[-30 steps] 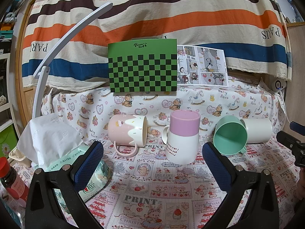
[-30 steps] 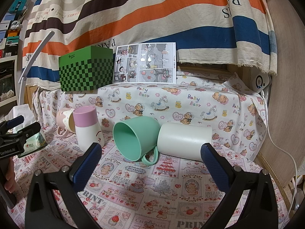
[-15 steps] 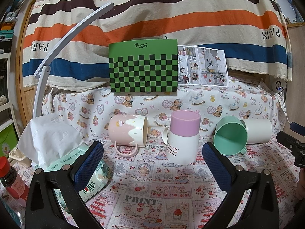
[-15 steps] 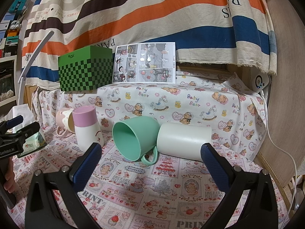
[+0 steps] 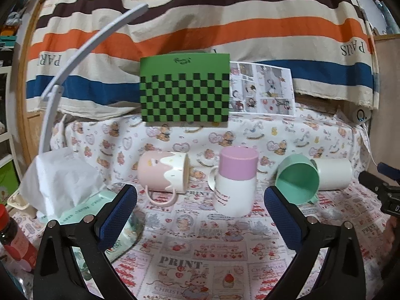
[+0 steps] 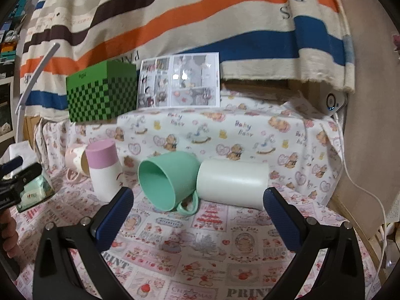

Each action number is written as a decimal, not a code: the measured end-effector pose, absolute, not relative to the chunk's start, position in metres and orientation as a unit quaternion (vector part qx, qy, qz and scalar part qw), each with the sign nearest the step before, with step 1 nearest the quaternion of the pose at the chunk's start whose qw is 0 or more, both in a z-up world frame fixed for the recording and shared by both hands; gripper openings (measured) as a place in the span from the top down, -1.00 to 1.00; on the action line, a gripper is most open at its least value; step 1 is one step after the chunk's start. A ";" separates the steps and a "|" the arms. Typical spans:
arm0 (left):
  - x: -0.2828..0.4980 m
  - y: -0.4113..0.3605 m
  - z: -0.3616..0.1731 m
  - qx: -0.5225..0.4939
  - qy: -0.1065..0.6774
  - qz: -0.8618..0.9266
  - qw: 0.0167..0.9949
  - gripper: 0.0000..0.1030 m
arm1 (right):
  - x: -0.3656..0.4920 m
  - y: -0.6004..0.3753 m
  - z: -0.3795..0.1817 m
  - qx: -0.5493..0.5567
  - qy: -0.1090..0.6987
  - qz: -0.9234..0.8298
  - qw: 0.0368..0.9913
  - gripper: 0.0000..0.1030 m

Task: Flip cup upside down
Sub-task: 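Move the right gripper down toward the mint-green mug lying on its side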

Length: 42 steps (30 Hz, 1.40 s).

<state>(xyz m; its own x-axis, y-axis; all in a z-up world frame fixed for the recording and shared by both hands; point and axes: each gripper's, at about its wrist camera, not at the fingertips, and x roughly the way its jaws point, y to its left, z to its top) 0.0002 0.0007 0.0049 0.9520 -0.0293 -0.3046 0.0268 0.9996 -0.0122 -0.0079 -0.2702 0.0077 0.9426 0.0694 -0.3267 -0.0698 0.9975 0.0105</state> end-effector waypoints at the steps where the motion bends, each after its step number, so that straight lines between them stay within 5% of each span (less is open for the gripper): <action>1: 0.003 -0.001 0.005 -0.003 0.158 -0.018 0.987 -0.96 | -0.009 -0.269 0.008 -0.003 0.161 0.038 0.986 -1.00; 26: 0.137 -0.133 0.064 0.044 0.343 -0.155 0.925 -0.96 | 0.001 -0.304 0.007 0.059 0.175 -0.055 0.981 -1.00; 42: 0.217 -0.211 -0.014 0.112 0.521 -0.127 0.836 -0.79 | 0.021 -0.333 -0.006 0.118 0.235 -0.074 0.962 -1.00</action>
<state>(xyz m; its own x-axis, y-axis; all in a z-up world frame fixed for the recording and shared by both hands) 0.2171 -0.2108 -0.0140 0.4239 -0.0960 -0.9006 0.3290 0.9428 0.0543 0.0215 -0.3327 -0.0059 0.8783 -0.0870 -0.4701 0.1983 0.9610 0.1925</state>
